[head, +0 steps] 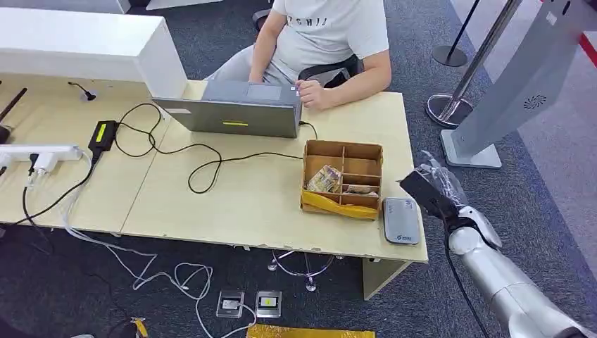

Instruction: Pass the card to the sensor for recognition and then transmit it.

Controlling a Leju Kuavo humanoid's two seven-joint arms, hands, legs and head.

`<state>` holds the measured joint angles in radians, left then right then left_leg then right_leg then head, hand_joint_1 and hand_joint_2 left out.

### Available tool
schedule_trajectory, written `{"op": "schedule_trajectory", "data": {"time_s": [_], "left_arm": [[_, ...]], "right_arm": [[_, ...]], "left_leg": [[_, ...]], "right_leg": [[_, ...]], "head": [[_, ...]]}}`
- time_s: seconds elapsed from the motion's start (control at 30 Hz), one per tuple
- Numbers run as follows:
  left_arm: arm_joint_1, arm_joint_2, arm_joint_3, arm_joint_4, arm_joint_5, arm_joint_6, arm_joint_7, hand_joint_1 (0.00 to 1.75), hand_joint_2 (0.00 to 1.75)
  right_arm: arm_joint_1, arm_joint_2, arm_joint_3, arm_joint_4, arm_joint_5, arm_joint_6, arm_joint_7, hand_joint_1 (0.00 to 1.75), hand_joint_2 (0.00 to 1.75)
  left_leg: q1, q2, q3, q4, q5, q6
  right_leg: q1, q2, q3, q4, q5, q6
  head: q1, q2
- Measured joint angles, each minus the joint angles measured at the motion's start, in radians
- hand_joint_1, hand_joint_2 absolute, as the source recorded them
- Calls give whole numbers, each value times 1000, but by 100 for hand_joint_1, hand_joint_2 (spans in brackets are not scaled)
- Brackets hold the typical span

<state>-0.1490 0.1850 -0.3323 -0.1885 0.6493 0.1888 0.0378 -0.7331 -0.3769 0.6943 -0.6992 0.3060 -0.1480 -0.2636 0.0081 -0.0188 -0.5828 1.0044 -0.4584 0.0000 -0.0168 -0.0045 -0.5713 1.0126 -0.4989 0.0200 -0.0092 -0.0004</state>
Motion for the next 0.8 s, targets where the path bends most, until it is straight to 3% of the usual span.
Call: {"op": "schedule_trajectory", "data": {"time_s": [0.5, 0.8], "left_arm": [[10, 3, -17, 0, 39, 13, 0, 0, 0], [12, 3, -25, 0, 57, 29, 0, 0, 0]], "right_arm": [[61, -54, 16, -95, -73, -40, 35, 175, 175], [124, -58, 16, -164, -89, -58, 43, 175, 175]], "left_leg": [[0, 0, 0, 0, 0, 0], [0, 0, 0, 0, 0, 0]], "right_leg": [[0, 1, 0, 0, 0, 0], [0, 1, 0, 0, 0, 0]], "head": [[0, 0], [0, 0]]}}
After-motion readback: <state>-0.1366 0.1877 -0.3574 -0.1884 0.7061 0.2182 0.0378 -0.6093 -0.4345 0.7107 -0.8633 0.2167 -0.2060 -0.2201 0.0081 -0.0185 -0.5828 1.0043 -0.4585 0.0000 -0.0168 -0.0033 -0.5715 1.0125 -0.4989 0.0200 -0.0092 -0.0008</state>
